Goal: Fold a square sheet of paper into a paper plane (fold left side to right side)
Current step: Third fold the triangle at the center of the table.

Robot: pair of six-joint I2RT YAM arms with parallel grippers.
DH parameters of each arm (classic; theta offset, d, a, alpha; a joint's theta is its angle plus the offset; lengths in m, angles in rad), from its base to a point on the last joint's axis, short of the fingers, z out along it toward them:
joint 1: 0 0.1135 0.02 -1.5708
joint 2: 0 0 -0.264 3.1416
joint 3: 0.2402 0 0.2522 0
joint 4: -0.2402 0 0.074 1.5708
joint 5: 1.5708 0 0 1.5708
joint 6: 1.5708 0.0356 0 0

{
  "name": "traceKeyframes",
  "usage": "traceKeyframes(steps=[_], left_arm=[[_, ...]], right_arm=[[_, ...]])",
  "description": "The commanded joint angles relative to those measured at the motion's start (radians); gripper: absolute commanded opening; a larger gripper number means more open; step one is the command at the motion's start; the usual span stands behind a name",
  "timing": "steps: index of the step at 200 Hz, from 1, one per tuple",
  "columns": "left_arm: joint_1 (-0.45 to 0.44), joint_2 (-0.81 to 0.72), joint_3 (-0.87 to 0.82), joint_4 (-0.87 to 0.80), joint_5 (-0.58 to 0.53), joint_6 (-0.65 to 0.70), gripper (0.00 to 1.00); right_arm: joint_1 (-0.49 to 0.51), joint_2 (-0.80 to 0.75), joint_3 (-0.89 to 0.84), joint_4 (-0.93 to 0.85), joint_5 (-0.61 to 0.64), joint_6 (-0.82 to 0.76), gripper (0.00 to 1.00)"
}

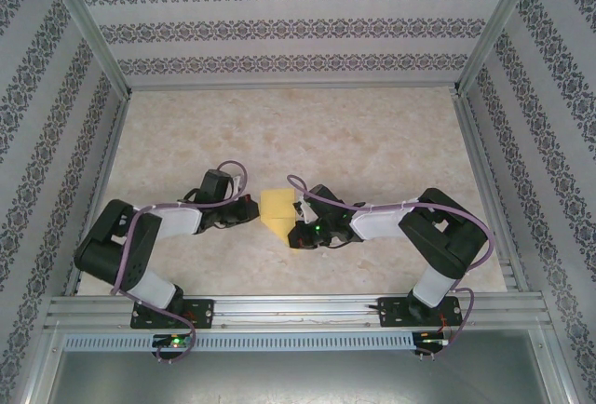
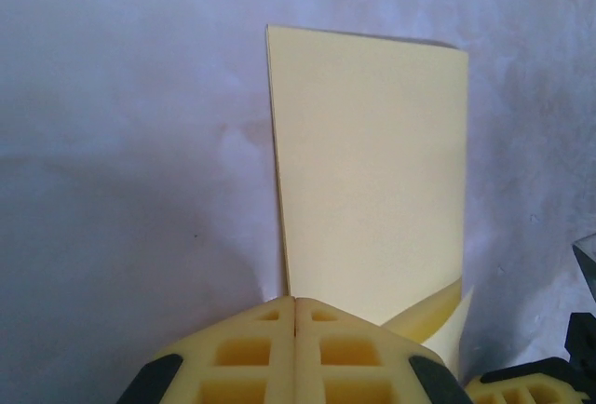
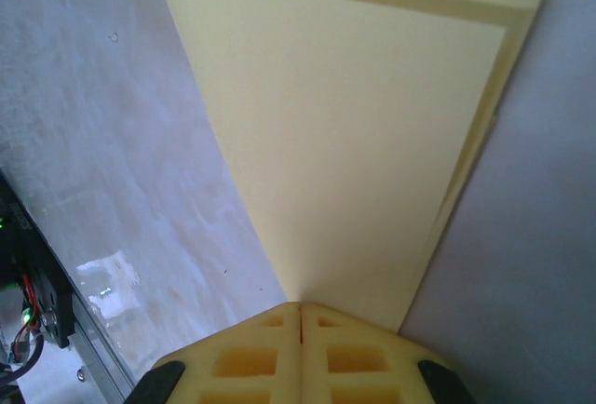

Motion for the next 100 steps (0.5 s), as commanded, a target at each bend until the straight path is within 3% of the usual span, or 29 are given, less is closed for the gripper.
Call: traceKeyframes(steps=[1,48,100], left_arm=[[0.012,-0.081,0.035,-0.150,-0.035,0.079,0.04],[-0.050,-0.191,0.006,-0.120,0.033,0.041,0.00],[-0.190,-0.090,0.057,-0.053,0.083,0.027,0.00]], right_arm=[[-0.023,0.045,-0.049,-0.151,0.052,-0.039,0.00],[-0.056,0.034,-0.047,-0.150,0.035,-0.076,0.00],[-0.070,0.037,-0.043,-0.154,0.030,-0.085,0.00]])
